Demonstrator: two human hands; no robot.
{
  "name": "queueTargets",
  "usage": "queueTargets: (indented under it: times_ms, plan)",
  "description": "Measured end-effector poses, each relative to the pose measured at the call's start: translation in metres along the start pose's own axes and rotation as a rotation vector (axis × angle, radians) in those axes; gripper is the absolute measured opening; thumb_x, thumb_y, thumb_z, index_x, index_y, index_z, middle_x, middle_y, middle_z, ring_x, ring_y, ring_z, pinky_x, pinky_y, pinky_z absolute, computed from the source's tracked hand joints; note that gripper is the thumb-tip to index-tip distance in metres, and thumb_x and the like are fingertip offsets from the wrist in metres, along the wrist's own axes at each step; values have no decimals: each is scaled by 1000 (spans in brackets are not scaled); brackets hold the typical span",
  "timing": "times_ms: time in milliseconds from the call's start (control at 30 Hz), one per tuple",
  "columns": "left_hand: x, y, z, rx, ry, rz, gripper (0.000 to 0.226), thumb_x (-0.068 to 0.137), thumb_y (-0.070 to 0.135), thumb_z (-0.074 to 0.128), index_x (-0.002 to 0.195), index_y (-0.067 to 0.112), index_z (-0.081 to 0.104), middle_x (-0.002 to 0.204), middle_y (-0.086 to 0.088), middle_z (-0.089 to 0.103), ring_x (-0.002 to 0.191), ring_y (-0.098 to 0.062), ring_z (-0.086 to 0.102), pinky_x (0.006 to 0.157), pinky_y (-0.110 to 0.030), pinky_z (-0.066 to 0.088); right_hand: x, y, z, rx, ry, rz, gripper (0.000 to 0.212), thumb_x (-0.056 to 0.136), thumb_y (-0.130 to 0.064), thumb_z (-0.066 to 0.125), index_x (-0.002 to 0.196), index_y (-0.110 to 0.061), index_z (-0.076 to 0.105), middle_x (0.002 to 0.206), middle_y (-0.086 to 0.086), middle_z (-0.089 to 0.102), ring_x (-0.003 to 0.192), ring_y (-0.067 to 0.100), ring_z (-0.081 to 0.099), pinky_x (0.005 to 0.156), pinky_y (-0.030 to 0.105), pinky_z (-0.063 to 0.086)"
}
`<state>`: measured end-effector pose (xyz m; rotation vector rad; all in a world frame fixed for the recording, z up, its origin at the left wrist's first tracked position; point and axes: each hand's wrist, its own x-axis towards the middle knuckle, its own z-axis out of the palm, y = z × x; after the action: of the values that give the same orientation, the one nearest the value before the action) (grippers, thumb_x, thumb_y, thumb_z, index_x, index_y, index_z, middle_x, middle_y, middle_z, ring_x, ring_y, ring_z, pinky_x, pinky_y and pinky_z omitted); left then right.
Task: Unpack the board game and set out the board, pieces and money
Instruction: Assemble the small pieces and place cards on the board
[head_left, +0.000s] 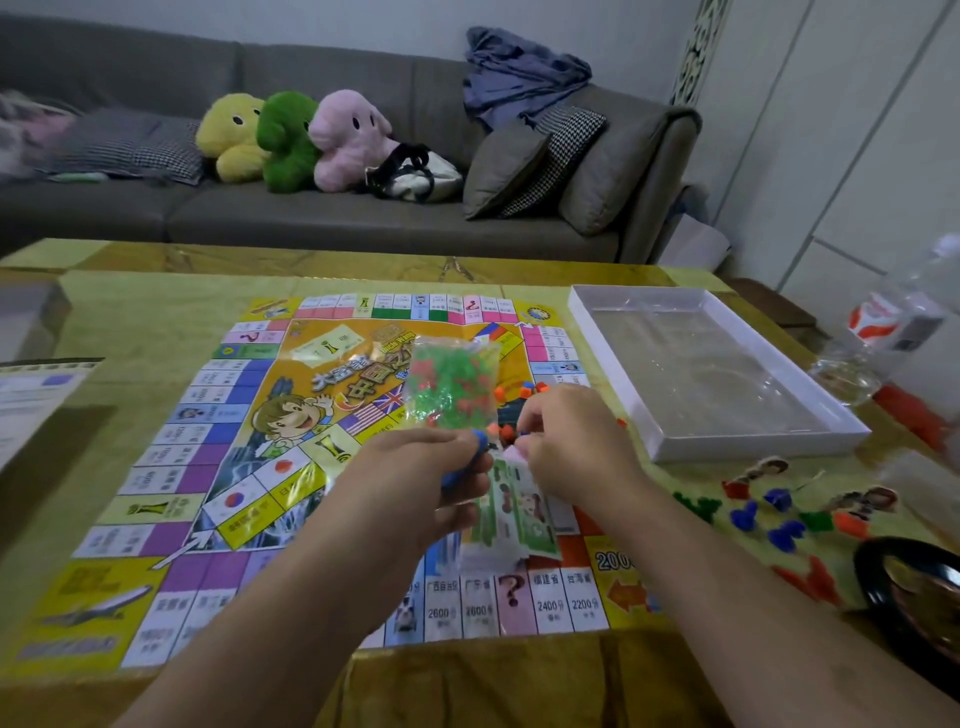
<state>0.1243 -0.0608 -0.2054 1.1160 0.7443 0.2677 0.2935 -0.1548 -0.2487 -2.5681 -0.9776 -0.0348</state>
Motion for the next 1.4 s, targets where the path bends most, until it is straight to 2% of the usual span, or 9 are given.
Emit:
queueTargets:
  times_ms: [167,333,600,700,833,1000,1200,1333,1400]
  plan:
    - [-2,-2,-3,28,-24,62,11,97,7,66,97,2,76,83,-12,75,72,-20,70,65,-33,56,-23,-8,-40,546,28,23,22,84,-9,84,80,-21,67,76,-1,73,67,14,72,59,32,57]
    - [-8,-1,0,1,-100,68,16,98,7,63,101,-3,75,75,-11,67,66,-21,62,60,-33,53,-58,-24,-64,766,-72,-66,17,86,-6,84,88,-14,69,76,6,74,64,22,74,55,37,61]
    - [-19,-5,1,136,-251,142,17,97,8,65,89,0,78,70,-12,59,62,-19,56,57,-33,48,-94,-26,-72,641,-29,-109,21,78,-23,92,86,-22,72,75,-2,74,68,18,72,61,38,63]
    - [-20,-4,-2,230,-291,165,18,98,9,66,86,4,78,72,-14,58,64,-21,55,59,-35,48,-97,-24,-72,558,2,-163,22,78,-27,93,83,-26,71,72,-5,71,66,13,68,58,31,59]
    - [-18,-4,-3,333,-322,143,18,100,13,63,93,1,74,73,-14,53,64,-22,51,60,-35,47,-98,-24,-72,514,24,-221,22,78,-24,93,81,-21,72,68,-6,69,63,12,65,55,25,55]
    - [-17,-5,-1,209,-384,43,18,102,6,56,86,-2,63,72,-11,46,54,-16,43,51,-30,42,-96,-24,-70,536,8,-235,20,78,-22,93,81,-21,73,68,-3,70,62,17,66,56,38,56]
    - [-22,-2,-2,266,-466,-2,25,104,4,51,79,3,55,73,-9,40,56,-15,34,52,-28,35,-96,-19,-70,577,-52,-247,15,78,-17,92,79,-20,77,69,-4,71,60,17,65,54,32,56]
    - [-20,-5,3,239,-440,-17,18,77,14,63,80,3,50,67,-9,34,52,-17,31,49,-27,31,-97,-17,-63,522,-29,-333,14,81,-14,90,80,-21,78,69,-10,70,65,14,67,55,26,55]
    - [-20,-5,1,271,-453,-7,22,77,18,66,84,3,52,71,-11,32,53,-17,31,50,-28,31,-96,-16,-61,534,-28,-334,13,83,-13,88,82,-20,78,69,-10,70,65,13,67,55,26,54]
